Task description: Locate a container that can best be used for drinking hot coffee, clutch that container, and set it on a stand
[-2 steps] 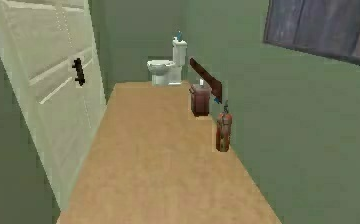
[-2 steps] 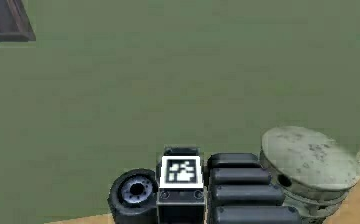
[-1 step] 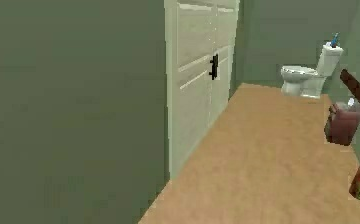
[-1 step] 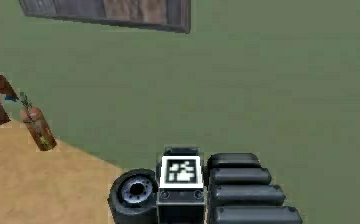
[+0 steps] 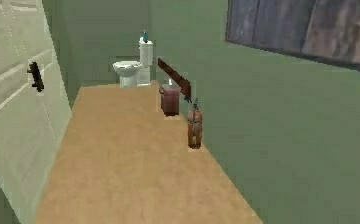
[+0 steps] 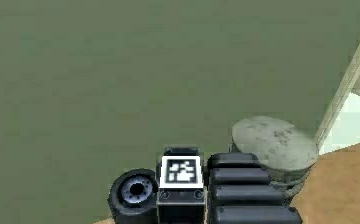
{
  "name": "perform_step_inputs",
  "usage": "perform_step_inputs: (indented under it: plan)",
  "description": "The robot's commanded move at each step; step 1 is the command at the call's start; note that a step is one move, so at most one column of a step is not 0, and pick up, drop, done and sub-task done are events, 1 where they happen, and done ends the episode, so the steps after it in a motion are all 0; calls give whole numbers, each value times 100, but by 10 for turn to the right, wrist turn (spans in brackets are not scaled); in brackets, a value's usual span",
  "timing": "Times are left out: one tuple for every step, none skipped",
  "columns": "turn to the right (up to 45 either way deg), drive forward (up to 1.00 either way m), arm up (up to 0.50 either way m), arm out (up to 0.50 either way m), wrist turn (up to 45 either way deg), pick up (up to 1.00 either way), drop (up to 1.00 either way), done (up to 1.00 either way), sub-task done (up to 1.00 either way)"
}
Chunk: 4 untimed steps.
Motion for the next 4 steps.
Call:
perform_step_inputs:
  plan:
    - [450, 0, 0, 0, 0, 0, 0, 0, 0]
    - [450, 0, 0, 0, 0, 0, 0, 0, 0]
    - [150, 0, 0, 0, 0, 0, 0, 0, 0]
    - [-450, 0, 0, 0, 0, 0, 0, 0, 0]
